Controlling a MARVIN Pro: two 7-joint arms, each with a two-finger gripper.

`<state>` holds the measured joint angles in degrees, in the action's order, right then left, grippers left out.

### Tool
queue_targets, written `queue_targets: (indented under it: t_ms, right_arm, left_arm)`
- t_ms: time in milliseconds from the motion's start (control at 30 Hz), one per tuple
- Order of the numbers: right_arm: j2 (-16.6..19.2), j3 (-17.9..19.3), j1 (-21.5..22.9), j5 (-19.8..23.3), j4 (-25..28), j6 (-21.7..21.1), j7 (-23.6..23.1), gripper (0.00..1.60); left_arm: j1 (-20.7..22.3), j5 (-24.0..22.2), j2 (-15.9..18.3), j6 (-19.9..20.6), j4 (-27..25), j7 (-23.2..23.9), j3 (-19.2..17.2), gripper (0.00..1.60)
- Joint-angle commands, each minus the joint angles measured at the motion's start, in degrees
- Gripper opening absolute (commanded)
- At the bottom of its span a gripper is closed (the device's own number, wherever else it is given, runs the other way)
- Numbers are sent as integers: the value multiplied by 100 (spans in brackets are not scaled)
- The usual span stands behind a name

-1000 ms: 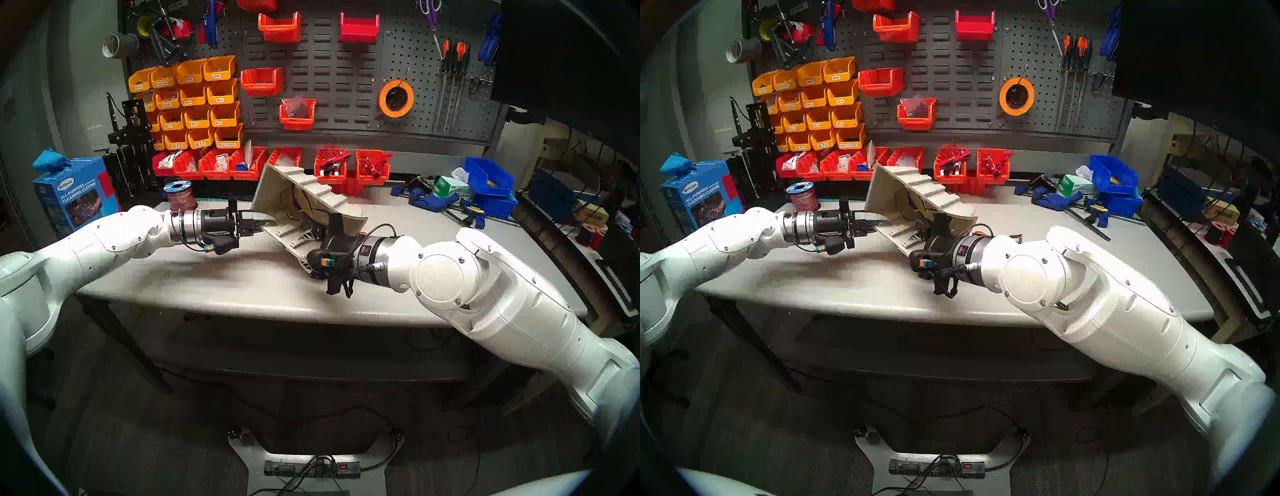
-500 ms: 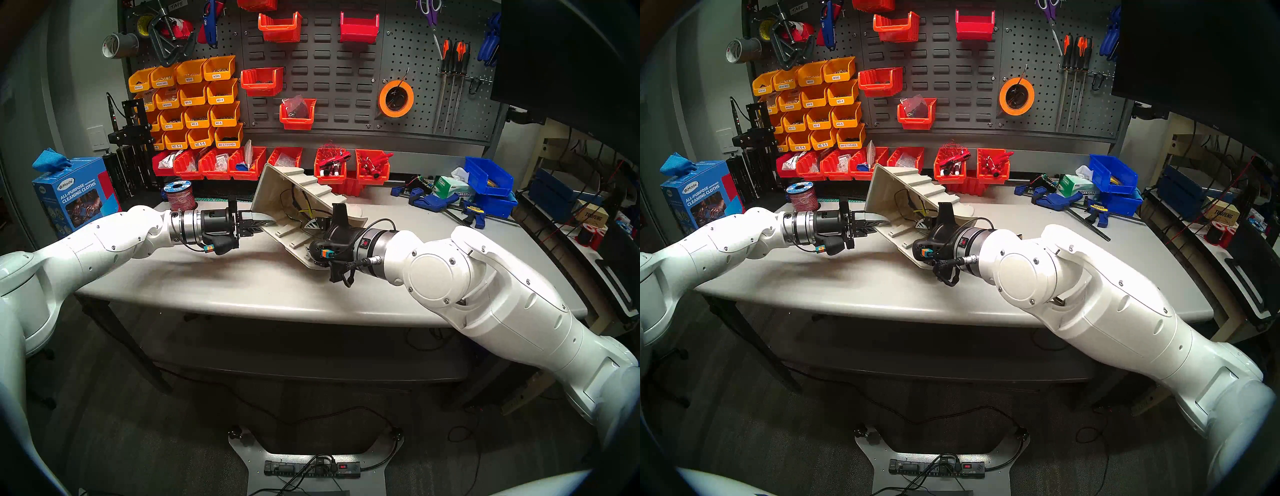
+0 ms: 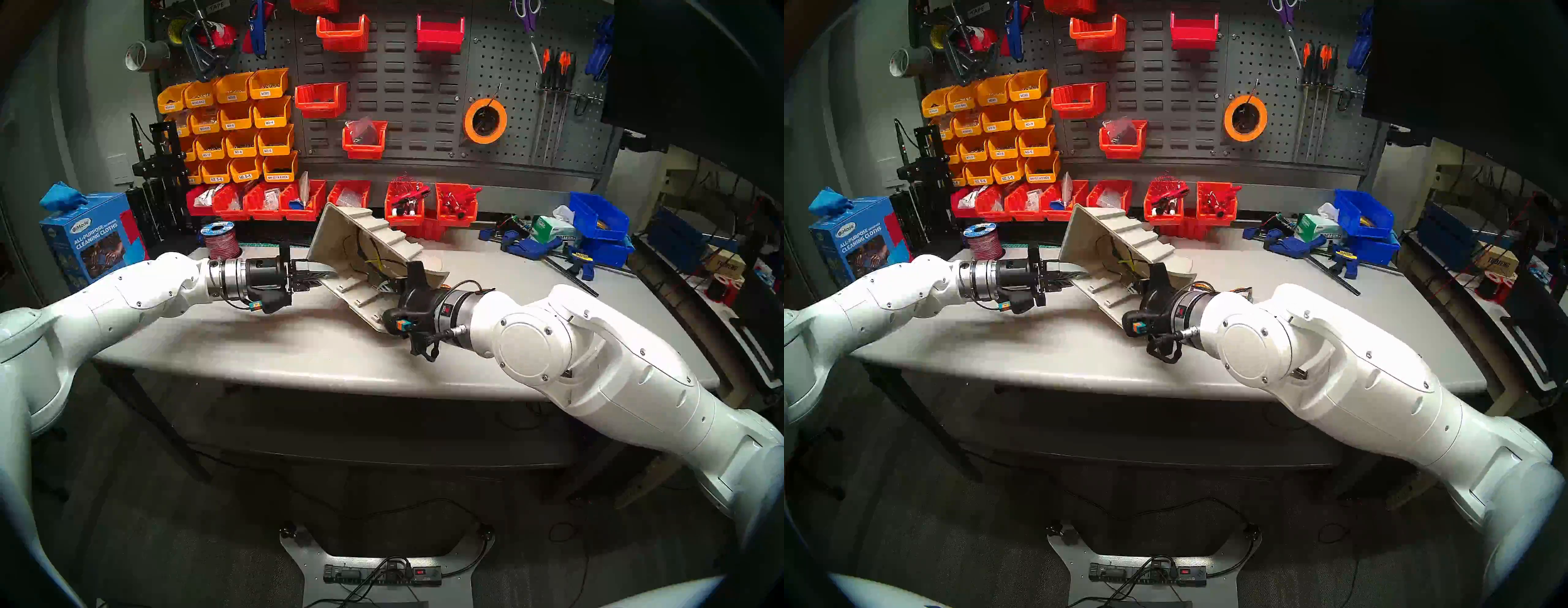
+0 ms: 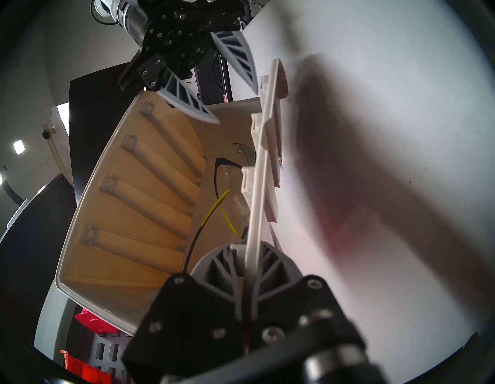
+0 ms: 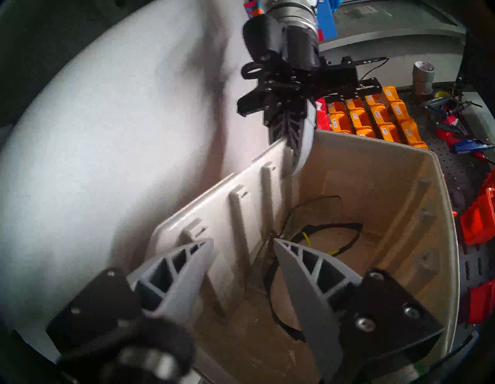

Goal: Take out tools from the storage box

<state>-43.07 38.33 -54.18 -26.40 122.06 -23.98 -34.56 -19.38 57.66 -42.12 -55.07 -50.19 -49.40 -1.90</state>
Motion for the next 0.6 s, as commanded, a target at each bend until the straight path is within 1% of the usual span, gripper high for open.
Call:
queue_targets:
  t_ms: [0,33,167,267,433,567]
  right_arm:
    - [-3,-55,190,-323,-121,-71,-10,98]
    - [-40,-42,171,-337,-156,-121,47,97]
    - [-139,-28,170,-466,-296,-244,184,100]
    - [-242,-8,164,-540,-389,-418,296,102]
    - [-378,-10,167,-622,-496,-641,383,98]
    - [-388,-36,198,-666,-548,-693,344,93]
  left_arm:
    - [186,-132,0,7,-28,-433,-71,0]
    - [185,-133,1,7,-30,-427,-74,0]
    - [184,-136,2,7,-33,-417,-78,0]
    - [182,-137,4,7,-35,-411,-81,0]
    - [187,-135,3,7,-33,-427,-71,0]
    - [194,-133,0,7,-27,-449,-55,0]
